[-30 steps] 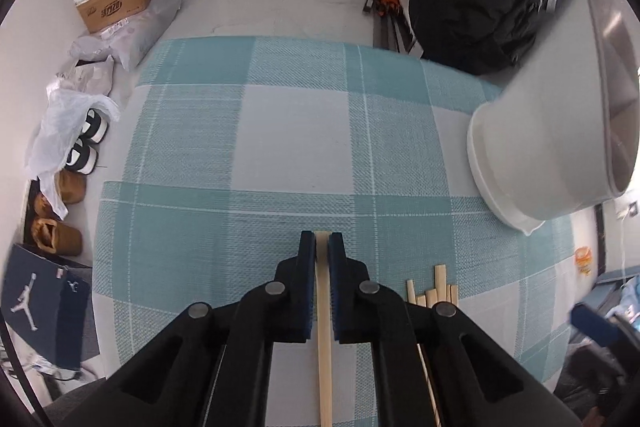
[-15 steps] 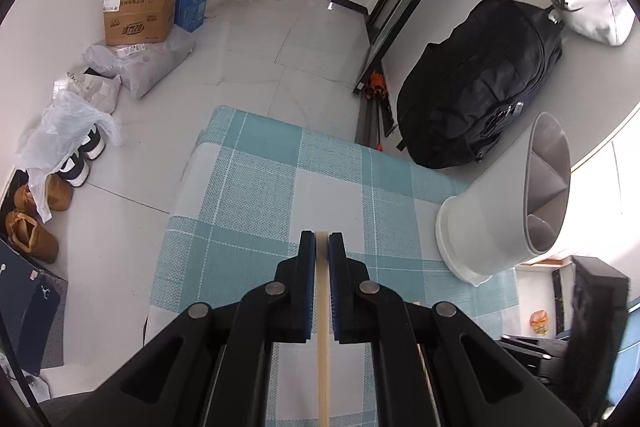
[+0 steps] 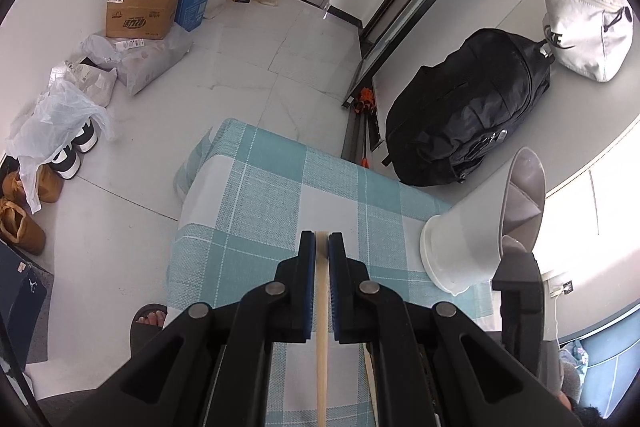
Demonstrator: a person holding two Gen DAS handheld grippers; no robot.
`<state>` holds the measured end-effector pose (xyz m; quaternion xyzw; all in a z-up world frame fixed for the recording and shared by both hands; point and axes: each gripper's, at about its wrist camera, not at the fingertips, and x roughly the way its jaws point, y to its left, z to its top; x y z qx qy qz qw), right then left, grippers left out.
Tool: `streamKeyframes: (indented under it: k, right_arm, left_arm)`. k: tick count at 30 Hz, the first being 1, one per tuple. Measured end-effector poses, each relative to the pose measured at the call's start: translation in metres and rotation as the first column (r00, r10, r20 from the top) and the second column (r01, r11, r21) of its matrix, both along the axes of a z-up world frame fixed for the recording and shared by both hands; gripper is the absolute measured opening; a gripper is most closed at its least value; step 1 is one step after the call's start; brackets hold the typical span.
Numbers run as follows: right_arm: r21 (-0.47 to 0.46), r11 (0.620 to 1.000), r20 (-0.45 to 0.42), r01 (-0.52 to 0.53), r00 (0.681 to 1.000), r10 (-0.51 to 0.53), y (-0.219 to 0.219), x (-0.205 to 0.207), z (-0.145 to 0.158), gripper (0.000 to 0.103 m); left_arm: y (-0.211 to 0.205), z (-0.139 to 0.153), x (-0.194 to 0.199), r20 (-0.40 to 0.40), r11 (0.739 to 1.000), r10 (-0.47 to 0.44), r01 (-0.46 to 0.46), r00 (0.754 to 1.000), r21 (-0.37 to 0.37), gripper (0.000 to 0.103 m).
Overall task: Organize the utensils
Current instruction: 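Grasp several chopsticks with the right gripper while the left gripper grasps one chopstick, then carry both grippers' chopsticks into the utensil holder and open both grippers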
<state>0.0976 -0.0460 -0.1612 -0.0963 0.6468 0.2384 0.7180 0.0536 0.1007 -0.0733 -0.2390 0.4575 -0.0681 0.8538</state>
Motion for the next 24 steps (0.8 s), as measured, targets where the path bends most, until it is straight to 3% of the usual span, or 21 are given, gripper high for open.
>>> streamKeyframes:
  k: [3,8,13,19,24]
  right_arm:
    - [-0.007,1.0,0.004,0.011,1.0,-0.011,0.0,0.002,0.001,0.008]
    - [0.085,0.991,0.013,0.106,0.994,-0.108,-0.016,0.005,0.014,0.006]
    - [0.207,0.968,0.134,0.141,0.976,-0.171,-0.037,-0.007,0.05,0.006]
    - [0.361,0.925,0.356,0.114,0.901,-0.25,-0.073,-0.038,0.102,0.006]
    - [0.41,0.909,0.474,0.079,0.833,-0.286,-0.103,-0.061,0.125,0.005]
  left_arm:
    - [0.005,0.001,-0.001,-0.007,1.0,0.013,-0.014,1.0,-0.025,0.003]
    - [0.007,0.004,-0.003,0.001,0.999,0.012,-0.012,1.0,-0.042,0.003]
    - [0.003,0.011,-0.007,0.028,0.999,-0.007,0.008,1.0,-0.034,0.003]
    - [-0.012,0.027,-0.02,0.096,0.997,-0.07,0.073,0.993,-0.032,0.003]
    - [-0.032,0.047,-0.029,0.172,0.99,-0.139,0.14,0.975,0.004,0.003]
